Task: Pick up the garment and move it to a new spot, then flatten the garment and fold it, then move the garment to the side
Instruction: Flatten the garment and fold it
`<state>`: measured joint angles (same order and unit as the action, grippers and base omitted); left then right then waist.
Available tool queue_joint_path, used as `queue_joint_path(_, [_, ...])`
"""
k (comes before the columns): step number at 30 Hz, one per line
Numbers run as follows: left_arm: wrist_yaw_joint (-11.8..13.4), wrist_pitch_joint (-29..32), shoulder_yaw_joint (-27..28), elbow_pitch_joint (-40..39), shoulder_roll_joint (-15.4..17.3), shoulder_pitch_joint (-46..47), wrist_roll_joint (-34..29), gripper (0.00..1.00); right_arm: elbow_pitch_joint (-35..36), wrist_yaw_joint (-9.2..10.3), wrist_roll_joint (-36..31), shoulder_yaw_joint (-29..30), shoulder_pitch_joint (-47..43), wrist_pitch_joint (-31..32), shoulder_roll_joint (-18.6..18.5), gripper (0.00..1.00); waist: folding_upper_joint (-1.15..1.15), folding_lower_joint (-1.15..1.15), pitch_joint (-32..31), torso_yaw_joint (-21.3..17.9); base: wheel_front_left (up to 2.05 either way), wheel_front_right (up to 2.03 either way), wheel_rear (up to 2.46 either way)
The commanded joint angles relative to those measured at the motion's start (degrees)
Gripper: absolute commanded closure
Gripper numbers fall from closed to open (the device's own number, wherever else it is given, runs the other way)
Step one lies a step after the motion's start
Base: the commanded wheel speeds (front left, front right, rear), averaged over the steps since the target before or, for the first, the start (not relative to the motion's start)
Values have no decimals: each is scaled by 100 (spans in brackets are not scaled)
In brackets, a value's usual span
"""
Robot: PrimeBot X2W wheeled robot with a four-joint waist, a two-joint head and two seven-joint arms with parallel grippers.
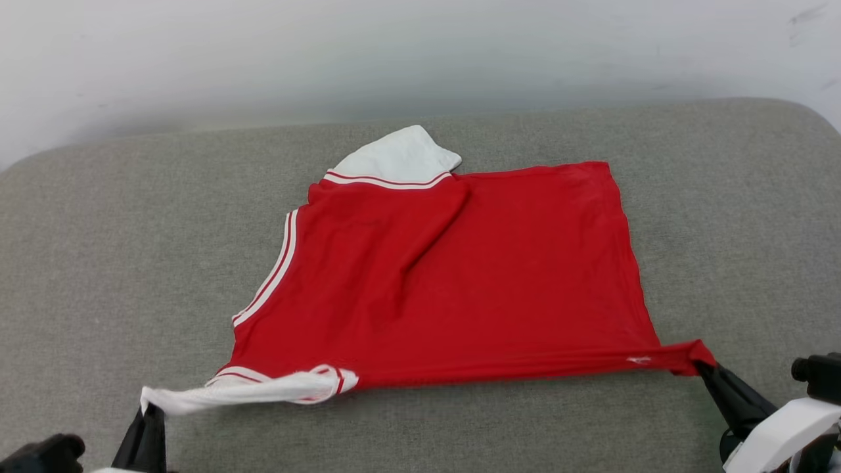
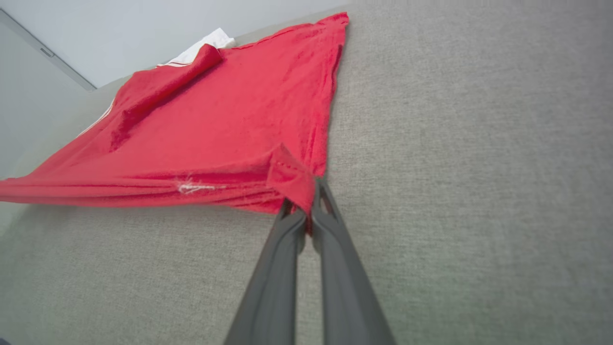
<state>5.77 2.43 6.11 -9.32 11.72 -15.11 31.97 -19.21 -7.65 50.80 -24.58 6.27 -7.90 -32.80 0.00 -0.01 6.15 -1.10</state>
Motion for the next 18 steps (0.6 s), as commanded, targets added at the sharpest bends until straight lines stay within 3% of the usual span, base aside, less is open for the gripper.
queue_joint_path(1, [75, -3, 76, -19, 54, 66, -17, 100, 34, 30, -44, 151, -48, 46, -30, 100, 0, 1, 30, 10, 0, 0, 0])
queue_joint_path(9, [-82, 32, -363, 172, 101, 1292, -178, 100, 781, 21, -979, 916, 316, 1259, 454, 100, 0, 1, 474, 52, 0, 0, 0])
queue_joint_path(18, [-385, -305, -742, 1550, -63, 2942, -226, 100, 529, 18, -1341, 1118, 1345, 1896, 743, 100, 0, 1, 1196, 180, 0, 0, 0])
